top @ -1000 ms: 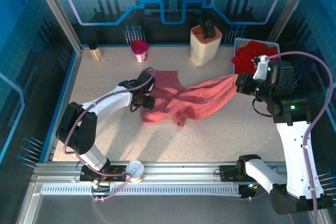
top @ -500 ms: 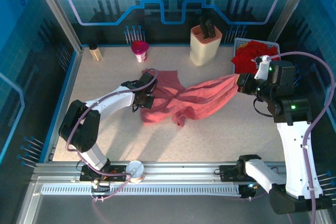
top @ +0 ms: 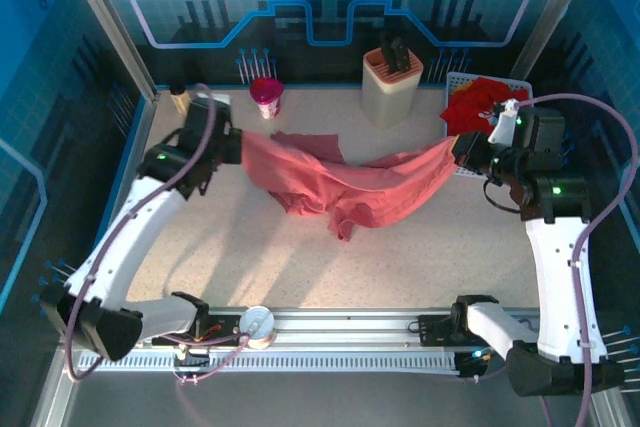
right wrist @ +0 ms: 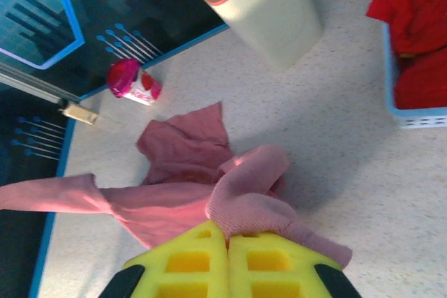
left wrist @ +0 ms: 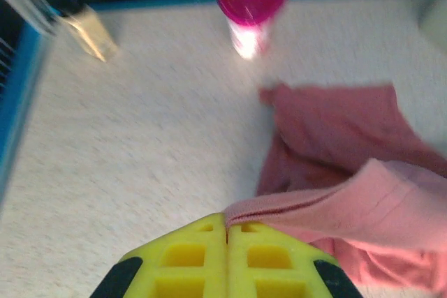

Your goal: Fold and stack the t-shirts

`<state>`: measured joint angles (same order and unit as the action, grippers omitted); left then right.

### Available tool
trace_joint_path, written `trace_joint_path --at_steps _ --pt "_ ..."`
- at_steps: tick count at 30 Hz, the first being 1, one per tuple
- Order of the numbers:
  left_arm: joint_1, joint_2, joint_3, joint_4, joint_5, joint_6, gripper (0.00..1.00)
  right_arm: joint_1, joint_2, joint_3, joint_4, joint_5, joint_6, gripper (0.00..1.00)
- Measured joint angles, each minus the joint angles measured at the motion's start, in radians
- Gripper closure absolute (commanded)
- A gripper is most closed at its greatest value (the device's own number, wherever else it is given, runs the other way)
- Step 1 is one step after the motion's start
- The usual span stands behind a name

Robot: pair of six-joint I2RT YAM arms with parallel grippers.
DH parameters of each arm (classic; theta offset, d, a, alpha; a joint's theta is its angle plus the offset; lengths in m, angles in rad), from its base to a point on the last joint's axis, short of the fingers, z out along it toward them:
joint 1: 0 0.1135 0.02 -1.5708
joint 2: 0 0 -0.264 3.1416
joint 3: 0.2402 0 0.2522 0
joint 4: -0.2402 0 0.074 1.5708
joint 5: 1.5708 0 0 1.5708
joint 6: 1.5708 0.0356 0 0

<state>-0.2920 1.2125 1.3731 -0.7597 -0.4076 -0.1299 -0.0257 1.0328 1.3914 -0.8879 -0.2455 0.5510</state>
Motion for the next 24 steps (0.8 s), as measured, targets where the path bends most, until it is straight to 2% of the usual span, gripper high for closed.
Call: trace_joint_path --at_steps 6,12,17,24 --pt "0.171 -0.019 0.209 -0.021 0.037 0.036 1.0 -0.002 0.137 0.154 0.037 -0.06 0.049 1.0" --pt "0.22 -0.034 0.351 -0.006 0.172 0.027 1.0 -0.002 0.245 0.391 0.006 -0.088 0.02 1.0" --pt "0.22 -0.131 0.362 0.047 0.285 0.026 1.0 -0.002 0.16 0.449 0.034 -0.103 -0.002 1.0" --pt "0.22 -0.299 0.405 0.135 0.343 0.074 1.0 -0.002 -0.026 0.484 0.089 -0.107 -0.055 1.0"
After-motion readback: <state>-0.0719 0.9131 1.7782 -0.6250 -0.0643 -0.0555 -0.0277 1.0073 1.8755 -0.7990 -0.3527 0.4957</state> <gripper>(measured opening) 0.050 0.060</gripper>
